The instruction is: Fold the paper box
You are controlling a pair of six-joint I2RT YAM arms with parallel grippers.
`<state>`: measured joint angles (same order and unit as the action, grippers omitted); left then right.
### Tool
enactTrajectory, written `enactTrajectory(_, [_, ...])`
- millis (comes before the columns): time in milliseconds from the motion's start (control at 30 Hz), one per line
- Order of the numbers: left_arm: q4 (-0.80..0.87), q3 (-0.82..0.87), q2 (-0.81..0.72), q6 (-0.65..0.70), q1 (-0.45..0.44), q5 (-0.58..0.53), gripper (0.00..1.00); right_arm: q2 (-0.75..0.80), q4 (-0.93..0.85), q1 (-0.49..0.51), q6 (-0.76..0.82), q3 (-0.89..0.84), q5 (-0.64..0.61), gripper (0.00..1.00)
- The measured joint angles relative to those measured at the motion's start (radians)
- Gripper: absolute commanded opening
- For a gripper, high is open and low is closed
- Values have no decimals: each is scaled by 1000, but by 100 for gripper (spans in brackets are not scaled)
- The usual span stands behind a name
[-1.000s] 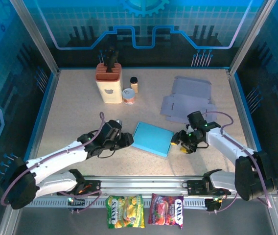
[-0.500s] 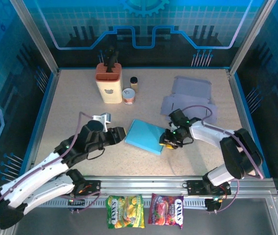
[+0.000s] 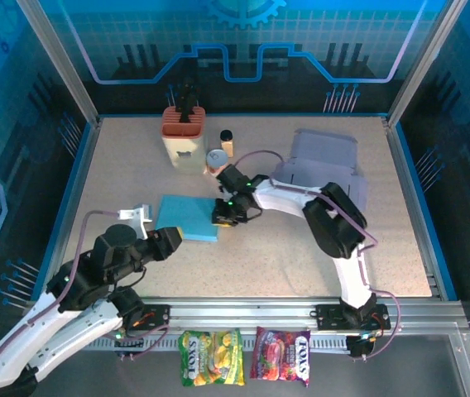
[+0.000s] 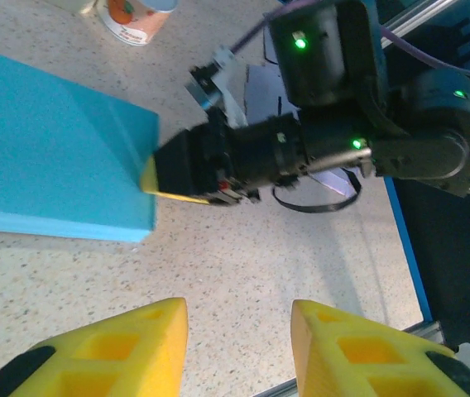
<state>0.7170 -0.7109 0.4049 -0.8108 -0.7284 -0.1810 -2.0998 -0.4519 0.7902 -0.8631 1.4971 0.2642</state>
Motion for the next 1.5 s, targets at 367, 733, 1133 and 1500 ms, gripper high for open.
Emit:
enactTrajectory(367, [61,-20,-23,-2,0,7,37,-148,-30,98,18,233,-13,46])
enactTrajectory(733, [-392,79,418,-45,-39,112,37,505,-17,-425,32,-349,-16,47])
enactTrajectory(1133, [-864,-21,1044,-320,-123,111,31,182,-203,-874,138,-121,5,46])
enactTrajectory(1500, [-961,-23,1111,-542,-152,-28,43,293,-189,-632,57,-417,48,45])
